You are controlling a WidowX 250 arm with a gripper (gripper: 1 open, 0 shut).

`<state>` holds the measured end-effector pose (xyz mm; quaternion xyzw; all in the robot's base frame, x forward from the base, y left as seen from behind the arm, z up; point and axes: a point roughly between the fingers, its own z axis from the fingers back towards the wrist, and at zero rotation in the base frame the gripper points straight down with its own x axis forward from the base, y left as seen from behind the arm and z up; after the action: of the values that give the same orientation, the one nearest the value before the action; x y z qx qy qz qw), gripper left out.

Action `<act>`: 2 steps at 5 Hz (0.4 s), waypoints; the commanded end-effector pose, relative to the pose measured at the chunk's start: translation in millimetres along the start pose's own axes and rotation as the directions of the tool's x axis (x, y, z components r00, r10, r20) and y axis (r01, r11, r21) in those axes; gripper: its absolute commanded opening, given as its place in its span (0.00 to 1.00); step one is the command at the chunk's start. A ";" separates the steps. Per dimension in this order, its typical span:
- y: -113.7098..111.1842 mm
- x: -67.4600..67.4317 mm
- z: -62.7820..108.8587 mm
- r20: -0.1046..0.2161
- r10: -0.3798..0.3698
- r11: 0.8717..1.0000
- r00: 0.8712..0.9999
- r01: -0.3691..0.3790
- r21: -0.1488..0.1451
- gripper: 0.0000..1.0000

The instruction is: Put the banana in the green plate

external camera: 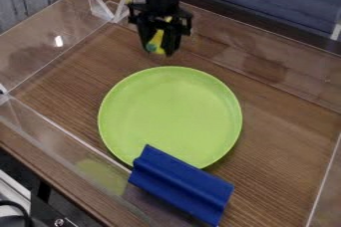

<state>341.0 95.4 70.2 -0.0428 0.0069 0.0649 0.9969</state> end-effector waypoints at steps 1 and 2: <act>-9.4 -4.8 57.3 0.130 -0.024 1.000 0.991 0.023 0.013 0.00; -25.2 -21.9 82.5 0.153 -0.043 0.999 0.987 0.045 -0.007 0.00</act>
<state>322.8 75.6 138.6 -0.0487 -0.0456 0.0518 0.9964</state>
